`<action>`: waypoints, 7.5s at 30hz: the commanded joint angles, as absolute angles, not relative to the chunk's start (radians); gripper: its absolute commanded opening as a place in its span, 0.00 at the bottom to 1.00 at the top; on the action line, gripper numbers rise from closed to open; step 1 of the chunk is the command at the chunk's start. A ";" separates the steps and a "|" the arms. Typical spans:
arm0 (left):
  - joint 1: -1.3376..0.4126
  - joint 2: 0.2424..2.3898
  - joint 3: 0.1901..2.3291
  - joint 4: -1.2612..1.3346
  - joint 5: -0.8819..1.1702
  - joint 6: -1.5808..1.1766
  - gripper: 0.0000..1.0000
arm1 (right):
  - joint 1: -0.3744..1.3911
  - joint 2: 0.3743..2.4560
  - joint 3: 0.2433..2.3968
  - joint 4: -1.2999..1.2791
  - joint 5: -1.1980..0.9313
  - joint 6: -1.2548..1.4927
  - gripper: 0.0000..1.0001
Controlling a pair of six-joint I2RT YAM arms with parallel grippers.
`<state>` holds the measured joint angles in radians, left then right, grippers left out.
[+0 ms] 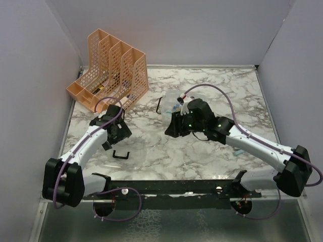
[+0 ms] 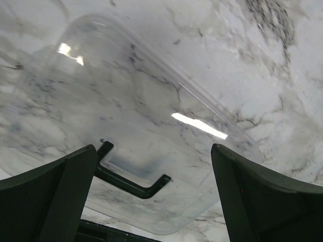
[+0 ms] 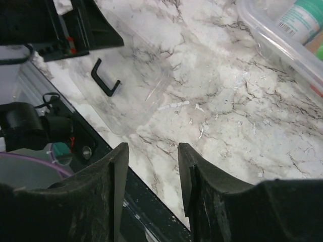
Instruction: Organize the medicine kit
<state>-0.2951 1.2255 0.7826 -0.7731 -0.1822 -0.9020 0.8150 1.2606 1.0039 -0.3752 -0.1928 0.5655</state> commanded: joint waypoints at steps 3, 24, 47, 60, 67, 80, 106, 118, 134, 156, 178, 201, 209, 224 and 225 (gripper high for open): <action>-0.152 1.238 0.852 -0.810 -0.335 -0.752 0.99 | 0.937 1.403 1.113 -0.399 -0.052 0.540 0.45; 0.107 1.242 0.663 -0.574 0.275 -0.619 0.93 | 0.981 1.534 1.148 -0.390 -0.004 0.548 0.47; 0.089 1.311 0.777 -0.602 0.304 -0.535 0.87 | 1.323 1.956 1.483 -0.468 0.058 0.160 0.72; 0.089 1.337 0.826 -0.634 0.279 -0.506 0.87 | 1.368 2.105 1.561 -0.490 0.140 0.113 0.66; 0.089 1.336 0.843 -0.638 0.284 -0.514 0.87 | 1.389 2.138 1.548 -0.489 0.215 0.098 0.65; 0.091 1.282 0.860 -0.647 0.235 -0.543 0.92 | 1.392 2.066 1.463 -0.411 0.313 0.176 0.49; 0.090 1.294 0.807 -0.646 0.457 -0.534 0.97 | 1.198 1.825 1.251 -0.222 0.047 0.170 0.36; 0.091 1.302 0.729 -0.574 0.545 -0.561 0.98 | 1.198 1.826 1.262 -0.220 0.032 0.171 0.38; 0.094 1.286 0.746 -0.583 0.375 -0.625 0.95 | 1.198 1.926 1.304 -0.261 0.127 0.109 0.73; 0.094 1.322 0.711 -0.526 0.540 -0.604 0.98 | 1.242 2.016 1.290 -0.284 0.313 0.056 0.39; 0.094 1.279 0.661 -0.505 0.486 -0.593 0.98 | 1.227 1.891 1.280 -0.270 0.241 0.115 0.45; 0.097 1.282 0.688 -0.508 0.462 -0.627 0.96 | 1.198 2.030 1.336 -0.304 0.252 0.055 0.67; 0.097 1.325 0.668 -0.463 0.602 -0.596 0.99 | 1.198 1.950 1.327 -0.280 0.202 0.049 0.54; 0.097 1.307 0.599 -0.325 0.738 -0.627 0.99 | 1.134 1.878 1.292 -0.257 0.022 0.070 0.51; 0.095 1.311 0.589 -0.311 0.752 -0.635 0.99 | 1.132 1.877 1.289 -0.255 0.017 0.074 0.51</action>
<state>0.0917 1.3201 0.6228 -0.3836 0.6563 -0.6178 1.1362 1.9137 1.3132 -0.2859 0.0982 0.0555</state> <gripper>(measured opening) 0.992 0.559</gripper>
